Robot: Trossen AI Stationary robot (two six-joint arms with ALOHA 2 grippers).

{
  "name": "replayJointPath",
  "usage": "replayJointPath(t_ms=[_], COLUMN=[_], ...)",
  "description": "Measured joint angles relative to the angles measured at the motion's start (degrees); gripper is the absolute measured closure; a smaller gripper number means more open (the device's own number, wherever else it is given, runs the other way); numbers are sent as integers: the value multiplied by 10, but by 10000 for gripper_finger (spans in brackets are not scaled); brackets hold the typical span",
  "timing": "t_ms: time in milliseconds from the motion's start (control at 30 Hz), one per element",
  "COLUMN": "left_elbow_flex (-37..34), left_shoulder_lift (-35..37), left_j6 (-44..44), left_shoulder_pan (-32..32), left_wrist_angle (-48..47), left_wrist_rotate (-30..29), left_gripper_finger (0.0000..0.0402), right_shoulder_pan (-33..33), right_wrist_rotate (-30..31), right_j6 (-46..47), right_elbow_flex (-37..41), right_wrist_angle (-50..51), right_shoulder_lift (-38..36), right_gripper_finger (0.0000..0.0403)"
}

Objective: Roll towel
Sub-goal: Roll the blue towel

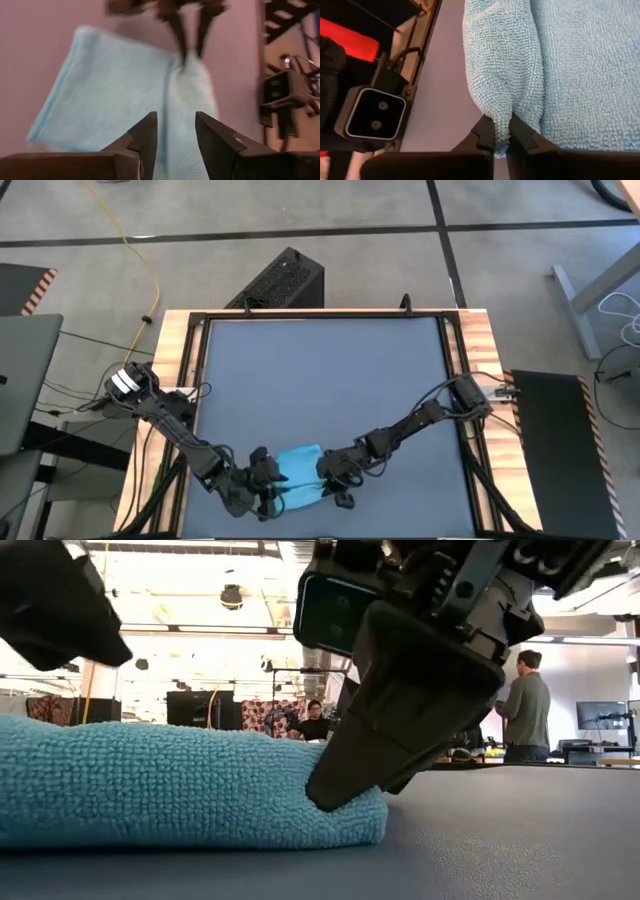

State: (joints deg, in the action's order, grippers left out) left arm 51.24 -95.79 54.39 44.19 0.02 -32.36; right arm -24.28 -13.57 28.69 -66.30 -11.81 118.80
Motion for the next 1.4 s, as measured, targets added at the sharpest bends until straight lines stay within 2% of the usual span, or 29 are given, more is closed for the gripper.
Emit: replayJointPath(t_ms=[167,400,533,733,833,1133,1400], left_elbow_flex=[0,-2,-26,-88,-100,-102,-102], left_shoulder_lift=[0,0,0,0,0,0,0], left_j6=[-44,-45,-13,4,-4,-18,-29], left_shoulder_pan=[1,4,2,-1,0,-22,-30], left_wrist_angle=[16,7,13,141,164,172,172], left_wrist_rotate=[8,6,2,2,1,7,36], left_gripper_finger=[280,280,280,281,282,312,336], right_shoulder_pan=[12,19,19,19,22,26,42], right_wrist_rotate=[-14,-21,-21,-17,-16,-14,-17], right_j6=[47,110,156,225,256,309,359], right_elbow_flex=[1,2,2,5,11,11,11], right_wrist_angle=[-15,-14,-13,0,-4,-8,-1], right_shoulder_lift=[0,-13,-18,-20,-21,-21,-21], right_gripper_finger=[363,363,362,362,362,362,362])
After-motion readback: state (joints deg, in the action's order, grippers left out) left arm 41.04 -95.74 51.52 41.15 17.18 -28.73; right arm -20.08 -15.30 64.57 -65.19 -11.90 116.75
